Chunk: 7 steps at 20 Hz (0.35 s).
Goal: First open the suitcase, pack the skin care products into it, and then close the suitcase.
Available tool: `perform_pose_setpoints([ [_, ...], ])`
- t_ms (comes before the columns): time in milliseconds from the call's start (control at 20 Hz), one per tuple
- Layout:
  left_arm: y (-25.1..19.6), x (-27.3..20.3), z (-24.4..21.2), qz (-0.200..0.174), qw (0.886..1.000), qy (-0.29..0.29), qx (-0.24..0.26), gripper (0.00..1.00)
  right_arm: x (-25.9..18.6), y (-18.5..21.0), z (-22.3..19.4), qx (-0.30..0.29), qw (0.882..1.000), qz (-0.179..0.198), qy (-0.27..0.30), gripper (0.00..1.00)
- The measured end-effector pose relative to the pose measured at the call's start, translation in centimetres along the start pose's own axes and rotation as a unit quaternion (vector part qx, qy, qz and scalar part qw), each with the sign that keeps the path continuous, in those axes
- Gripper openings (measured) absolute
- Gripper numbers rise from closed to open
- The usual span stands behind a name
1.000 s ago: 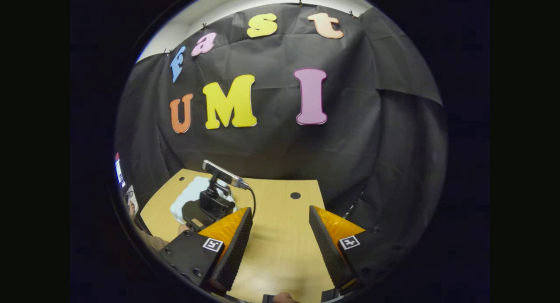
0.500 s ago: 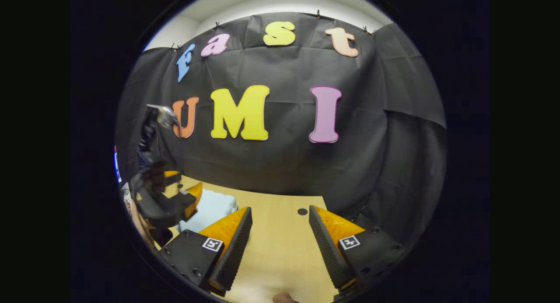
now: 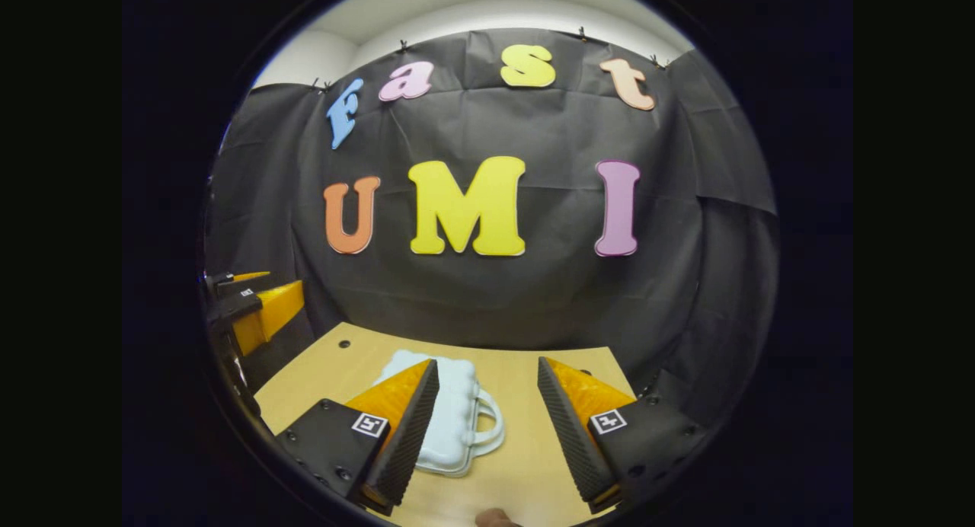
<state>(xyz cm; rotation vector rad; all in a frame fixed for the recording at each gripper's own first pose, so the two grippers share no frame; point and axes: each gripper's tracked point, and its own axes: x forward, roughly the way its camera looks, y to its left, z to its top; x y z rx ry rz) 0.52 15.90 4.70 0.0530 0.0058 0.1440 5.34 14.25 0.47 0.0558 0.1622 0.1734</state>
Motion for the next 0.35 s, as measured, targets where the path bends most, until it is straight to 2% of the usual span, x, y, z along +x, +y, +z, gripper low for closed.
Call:
perform_pose_setpoints([
  [350, 1.5, -0.3, -0.5, -0.025, 1.000, -0.002, 0.002, 0.99, -0.7, 2.8, 0.3, 0.010, 1.000, -0.015, -0.011, 0.78],
])
